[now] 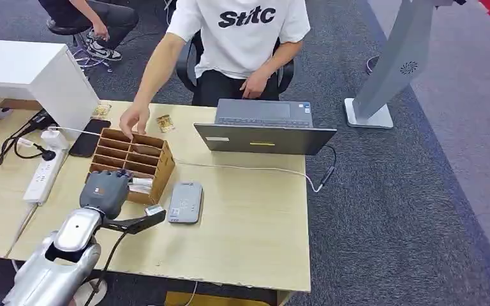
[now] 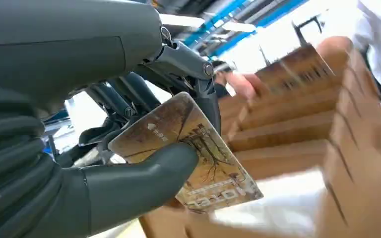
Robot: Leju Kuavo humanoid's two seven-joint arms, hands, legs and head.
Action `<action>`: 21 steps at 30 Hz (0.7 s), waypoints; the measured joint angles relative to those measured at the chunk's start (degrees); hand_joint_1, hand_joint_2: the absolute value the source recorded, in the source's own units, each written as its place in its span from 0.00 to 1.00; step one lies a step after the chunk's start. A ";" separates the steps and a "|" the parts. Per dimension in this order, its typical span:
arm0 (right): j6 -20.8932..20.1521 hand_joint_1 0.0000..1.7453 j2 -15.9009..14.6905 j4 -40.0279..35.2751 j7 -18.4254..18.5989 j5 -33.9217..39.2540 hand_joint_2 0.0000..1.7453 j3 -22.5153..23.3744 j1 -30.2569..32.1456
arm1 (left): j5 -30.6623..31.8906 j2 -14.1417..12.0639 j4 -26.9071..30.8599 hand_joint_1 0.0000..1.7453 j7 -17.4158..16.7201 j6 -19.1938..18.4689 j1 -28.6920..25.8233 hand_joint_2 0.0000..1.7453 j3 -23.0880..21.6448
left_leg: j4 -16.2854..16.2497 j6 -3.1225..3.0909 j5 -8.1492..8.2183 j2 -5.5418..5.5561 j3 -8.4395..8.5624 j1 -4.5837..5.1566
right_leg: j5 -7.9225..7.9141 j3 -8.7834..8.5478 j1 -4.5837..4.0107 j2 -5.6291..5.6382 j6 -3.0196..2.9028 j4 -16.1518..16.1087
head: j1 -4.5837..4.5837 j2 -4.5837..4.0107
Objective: Pass the card to the sensor for recognition and then transmit it.
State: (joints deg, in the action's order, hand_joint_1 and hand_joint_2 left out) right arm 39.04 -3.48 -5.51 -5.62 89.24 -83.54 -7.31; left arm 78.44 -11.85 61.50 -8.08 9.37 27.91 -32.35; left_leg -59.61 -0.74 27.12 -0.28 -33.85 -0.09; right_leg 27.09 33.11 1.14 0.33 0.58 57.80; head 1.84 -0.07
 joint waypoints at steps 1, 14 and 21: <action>0.00 0.00 0.00 0.00 0.00 -0.02 1.00 -0.02 0.00 | 0.42 0.05 0.71 1.00 -0.40 0.84 0.00 1.00 0.60 | 0.00 0.00 0.00 0.01 -0.01 0.00 | 0.00 0.00 0.00 -0.01 0.00 0.00 | 0.00 0.00; 0.07 0.00 0.02 0.00 -0.35 -0.98 1.00 -1.60 -0.08 | 8.39 -0.37 15.63 1.00 0.28 11.98 2.42 1.00 11.85 | -0.01 0.00 -0.01 0.05 -0.01 0.00 | 0.00 -0.01 0.00 -0.04 0.00 0.00 | 0.00 0.00; 0.07 0.00 0.20 0.00 -0.06 -1.55 1.00 -2.08 -0.17 | 8.72 -1.77 16.37 1.00 0.28 12.58 6.15 1.00 14.76 | 0.00 0.06 -0.05 0.04 -0.01 -0.01 | -0.01 -0.01 0.00 -0.03 0.00 0.02 | 0.00 0.00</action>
State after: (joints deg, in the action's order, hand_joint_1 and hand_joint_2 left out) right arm 39.10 -3.28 -5.51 -5.68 87.69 -85.61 -7.47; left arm 87.17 -13.62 77.88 -7.80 21.94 34.06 -17.59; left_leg -59.62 -0.68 27.07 -0.24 -33.86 -0.10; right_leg 27.08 33.10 1.14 0.30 0.58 57.82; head 1.84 -0.07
